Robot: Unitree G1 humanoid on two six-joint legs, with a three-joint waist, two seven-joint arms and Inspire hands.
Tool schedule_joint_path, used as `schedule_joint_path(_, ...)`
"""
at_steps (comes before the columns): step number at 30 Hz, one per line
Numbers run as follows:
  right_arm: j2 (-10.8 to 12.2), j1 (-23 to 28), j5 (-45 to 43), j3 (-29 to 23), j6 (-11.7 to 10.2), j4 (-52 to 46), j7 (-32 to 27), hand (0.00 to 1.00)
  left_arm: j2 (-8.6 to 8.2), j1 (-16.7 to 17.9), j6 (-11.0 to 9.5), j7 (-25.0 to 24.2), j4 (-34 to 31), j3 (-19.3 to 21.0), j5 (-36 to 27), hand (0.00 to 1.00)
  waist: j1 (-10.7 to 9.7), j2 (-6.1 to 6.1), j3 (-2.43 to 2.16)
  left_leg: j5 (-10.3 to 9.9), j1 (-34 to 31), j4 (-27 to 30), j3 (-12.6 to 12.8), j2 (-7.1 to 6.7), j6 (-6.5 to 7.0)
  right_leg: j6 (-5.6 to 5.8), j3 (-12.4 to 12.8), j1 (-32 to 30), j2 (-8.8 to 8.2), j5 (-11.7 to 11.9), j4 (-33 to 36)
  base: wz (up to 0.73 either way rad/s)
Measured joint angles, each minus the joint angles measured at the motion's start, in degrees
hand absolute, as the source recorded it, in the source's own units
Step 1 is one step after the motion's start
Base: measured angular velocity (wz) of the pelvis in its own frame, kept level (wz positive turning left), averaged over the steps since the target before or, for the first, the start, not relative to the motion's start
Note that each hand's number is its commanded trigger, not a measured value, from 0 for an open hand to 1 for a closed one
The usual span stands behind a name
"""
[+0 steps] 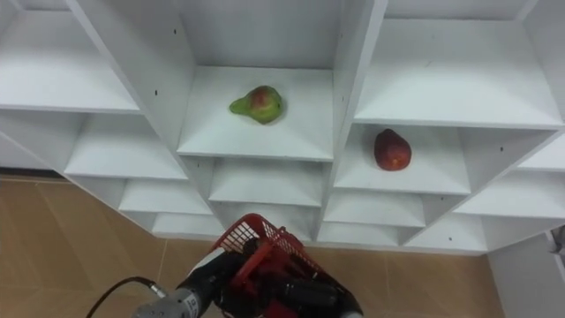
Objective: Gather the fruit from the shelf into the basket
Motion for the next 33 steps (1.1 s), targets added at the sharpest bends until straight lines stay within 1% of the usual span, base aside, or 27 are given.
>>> schedule_joint_path(4, 0.0, 0.0, -0.6, 0.0, -0.4, 0.0, 0.0, 0.00, 0.06, 0.1, 0.0, 2.0, 0.0, 0.2, 0.2, 1.00, -0.1, 0.05, -0.04, 0.2, 0.5, -0.3, 0.2, 0.04, -0.11, 0.00, -0.1, 0.3, 0.02, 0.0, 0.0, 0.00)
schedule_joint_path(6, 0.0, 0.2, -1.1, 0.0, -0.4, -0.1, -0.4, 0.00, 0.34, 0.4, -0.1, 2.1, 0.0, 0.4, 0.1, 1.00, -0.1, -0.01, -0.07, 0.3, 0.6, -0.8, 0.3, 0.02, -0.13, 0.00, -0.1, 0.3, 0.01, 0.0, 0.0, 0.00)
schedule_joint_path(8, 0.0, 0.5, -3.6, 0.0, -0.5, -0.5, -0.8, 0.00, 0.53, 1.4, -0.4, 2.2, 0.2, 0.5, 0.1, 1.00, -0.1, -0.21, -0.10, 0.4, 1.2, -0.9, 0.6, 0.02, -0.14, -0.01, 0.0, 0.7, 0.02, 0.0, -0.3, -0.05)
schedule_joint_path(10, -0.1, 1.3, -5.2, 0.1, -1.0, -0.8, -0.9, 0.00, 0.56, 2.1, -0.6, 2.2, 0.7, 0.6, 0.1, 1.00, 0.1, -0.40, -0.28, 0.4, 1.5, -1.0, 0.6, 0.03, -0.14, -0.04, -0.2, 1.2, 0.06, 0.0, -0.9, 0.00)
schedule_joint_path(12, -0.5, 1.6, -6.4, 0.8, -1.1, -1.4, -1.6, 0.00, 0.58, 2.2, -0.8, 2.2, 2.2, 0.6, 0.1, 1.00, 0.2, -0.65, -0.27, 0.4, 2.0, -1.1, 0.6, 0.05, -0.15, -0.04, -0.2, 1.7, 0.05, 0.0, -0.9, 0.00)
schedule_joint_path(14, -1.9, 2.8, -9.6, 2.0, -1.1, -5.8, -2.6, 0.00, 0.65, 2.2, -0.8, 2.6, 3.5, 0.7, 0.0, 1.00, 0.2, -1.03, -0.41, 0.4, 2.4, -1.3, 0.6, 0.02, -0.15, -0.03, -0.2, 2.0, 0.02, 0.0, -0.9, 0.00)
schedule_joint_path(15, -2.0, 2.9, -10.9, 1.9, -1.3, -6.8, -2.7, 0.00, 0.79, 2.2, -0.9, 2.7, 3.8, 0.8, 0.0, 1.00, 0.2, -1.22, -0.41, 0.4, 2.5, -1.5, 0.6, 0.01, -0.17, -0.03, -0.1, 2.0, 0.01, 0.0, -0.9, 0.00)
schedule_joint_path(16, -2.1, 3.3, -14.3, 1.4, -1.9, -8.8, -3.2, 0.00, 0.82, 2.3, -1.1, 3.0, 4.5, 1.7, 0.0, 1.00, 0.1, -1.69, -0.42, 0.5, 3.0, -1.7, 0.7, 0.02, -0.19, -0.03, -0.1, 2.3, 0.03, 0.0, -0.9, 0.00)
schedule_joint_path(17, -2.1, 3.9, -16.7, 0.9, -2.4, -10.7, -3.5, 0.00, 0.80, 2.8, -1.2, 3.0, 4.8, 3.0, 0.0, 1.00, 0.0, -2.23, -0.58, 0.5, 3.5, -1.9, 0.7, 0.04, -0.20, -0.03, -0.1, 2.9, 0.07, 0.0, -1.2, 0.00)
schedule_joint_path(18, -2.1, 4.4, -17.8, 0.4, -2.6, -11.8, -3.7, 0.00, 0.84, 2.9, -1.3, 3.1, 5.0, 3.6, 0.0, 1.00, 0.0, -2.49, -0.65, 0.5, 3.8, -1.9, 0.7, 0.04, -0.20, -0.03, -0.1, 3.4, 0.10, 0.0, -1.4, 0.05)
schedule_joint_path(19, -2.1, 4.9, -19.8, -0.5, -3.2, -12.8, -3.8, 0.00, 0.86, 3.2, -1.4, 3.2, 5.2, 5.0, -0.1, 1.00, -0.1, -2.83, -0.61, 0.5, 4.5, -1.9, 0.6, 0.02, -0.21, -0.02, -0.4, 4.5, 0.10, 0.0, -2.1, 0.06)
schedule_joint_path(20, -2.2, 5.0, -22.4, -1.0, -3.6, -13.7, -4.4, 0.00, 1.00, 3.4, -1.8, 3.4, 5.5, 6.0, -0.1, 1.00, -0.1, -3.02, -0.66, 0.4, 5.1, -2.0, 0.6, -0.02, -0.18, -0.02, -0.3, 5.1, 0.09, 0.0, -2.2, 0.06)
schedule_joint_path(21, -2.2, 5.1, -23.8, -1.3, -3.7, -14.3, -4.8, 0.00, 1.13, 3.5, -2.1, 3.5, 5.6, 6.4, -0.1, 1.00, -0.1, -3.10, -0.61, 0.4, 5.4, -2.1, 0.6, -0.04, -0.16, 0.00, -0.3, 5.6, 0.11, 0.0, -2.4, 0.03)
schedule_joint_path(22, -2.5, 5.3, -26.2, -1.3, -3.7, -16.3, -5.7, 0.00, 1.48, 3.7, -2.4, 3.6, 6.0, 6.9, -0.1, 1.00, -0.1, -3.18, -0.67, 0.4, 5.9, -2.1, 0.5, -0.05, -0.15, 0.10, -0.2, 6.2, 0.22, 0.1, -3.0, 0.00)
schedule_joint_path(24, -2.8, 6.1, -29.4, -1.6, -4.0, -20.0, -6.3, 0.00, 1.84, 3.9, -2.4, 4.0, 6.0, 7.3, -0.1, 1.00, -0.1, -3.25, -0.70, 0.4, 6.3, -2.5, 0.5, -0.04, -0.15, 0.10, -0.2, 6.6, 0.25, 0.1, -3.0, 0.00)
schedule_joint_path(26, -3.4, 7.3, -33.4, -2.0, -4.3, -25.6, -7.1, 0.00, 2.35, 4.2, -2.4, 4.4, 5.8, 7.5, 0.0, 1.00, -0.1, -3.06, -0.77, 0.4, 6.5, -2.5, 0.4, -0.05, -0.16, 0.10, -0.2, 6.8, 0.25, 0.1, -3.1, 0.00)
schedule_joint_path(29, -4.6, 8.5, -37.0, -1.6, -4.5, -31.9, -7.7, 0.00, 2.39, 4.4, -2.7, 4.7, 5.7, 8.1, -0.1, 1.00, 0.4, -3.02, -0.73, 0.4, 7.2, -2.6, 0.5, -0.03, -0.17, 0.10, -0.2, 7.5, 0.29, 0.1, -3.1, 0.00)
schedule_joint_path(30, -4.8, 8.6, -37.6, -1.6, -4.7, -32.6, -7.8, 0.00, 2.43, 4.6, -2.9, 4.8, 5.7, 8.3, -0.1, 1.00, 0.4, -3.00, -0.73, 0.4, 7.5, -2.7, 0.5, -0.03, -0.17, 0.10, -0.2, 7.8, 0.33, 0.1, -3.3, 0.00)
schedule_joint_path(33, -5.1, 9.1, -44.1, -1.9, -4.9, -37.4, -9.3, 0.00, 2.56, 5.3, -3.3, 5.3, 5.7, 9.7, 0.0, 1.00, 0.0, -3.07, -0.69, 0.4, 9.0, -3.8, 0.3, -0.11, -0.19, 0.17, -0.2, 9.6, 0.41, 0.1, -4.3, 0.03)
